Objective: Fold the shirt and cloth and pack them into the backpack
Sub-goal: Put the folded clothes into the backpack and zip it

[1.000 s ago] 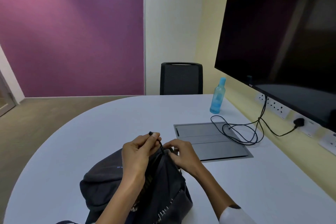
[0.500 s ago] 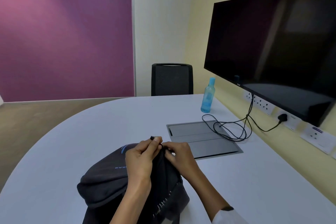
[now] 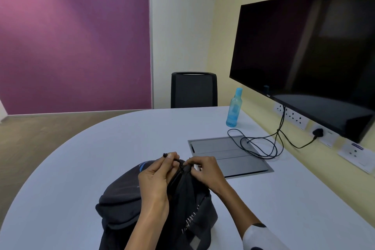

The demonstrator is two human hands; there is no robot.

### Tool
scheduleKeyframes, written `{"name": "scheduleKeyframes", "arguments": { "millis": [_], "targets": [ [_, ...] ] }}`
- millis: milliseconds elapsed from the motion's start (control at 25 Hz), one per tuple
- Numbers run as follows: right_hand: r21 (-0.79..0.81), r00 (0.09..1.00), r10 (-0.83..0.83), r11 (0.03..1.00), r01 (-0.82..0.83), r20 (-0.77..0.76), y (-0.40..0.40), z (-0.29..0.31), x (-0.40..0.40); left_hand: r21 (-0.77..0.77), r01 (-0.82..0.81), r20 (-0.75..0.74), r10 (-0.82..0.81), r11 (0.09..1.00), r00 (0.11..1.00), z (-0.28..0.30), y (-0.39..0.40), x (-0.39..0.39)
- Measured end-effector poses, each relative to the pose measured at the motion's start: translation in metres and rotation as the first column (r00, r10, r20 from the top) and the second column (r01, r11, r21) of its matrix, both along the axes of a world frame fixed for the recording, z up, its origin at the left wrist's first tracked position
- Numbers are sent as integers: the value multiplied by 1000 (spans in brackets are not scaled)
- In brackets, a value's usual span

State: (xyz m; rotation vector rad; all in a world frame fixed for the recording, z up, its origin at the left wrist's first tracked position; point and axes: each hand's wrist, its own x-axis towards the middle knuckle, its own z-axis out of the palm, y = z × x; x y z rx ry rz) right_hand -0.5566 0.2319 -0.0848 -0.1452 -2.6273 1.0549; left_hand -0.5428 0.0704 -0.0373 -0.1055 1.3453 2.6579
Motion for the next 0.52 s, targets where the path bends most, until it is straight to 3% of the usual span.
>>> {"name": "scheduleKeyframes", "arguments": {
  "millis": [120,200,320,520],
  "targets": [
    [-111,986,154,983,-146,63,-3,14,18,30,11,7,-11,999,1000,3,1,-3],
    [-75,985,165,984,-160,56,-2,16,21,28,22,0,-22,999,1000,6,3,-3],
    [57,996,84,995,-84,-5,-4,9,16,13,27,-8,-27,1000,1000,7,5,-2],
    [86,995,-65,994,71,-80,-5,5,-4,7,-5,-7,5,1000,1000,5,-2,-2]
  ]
}}
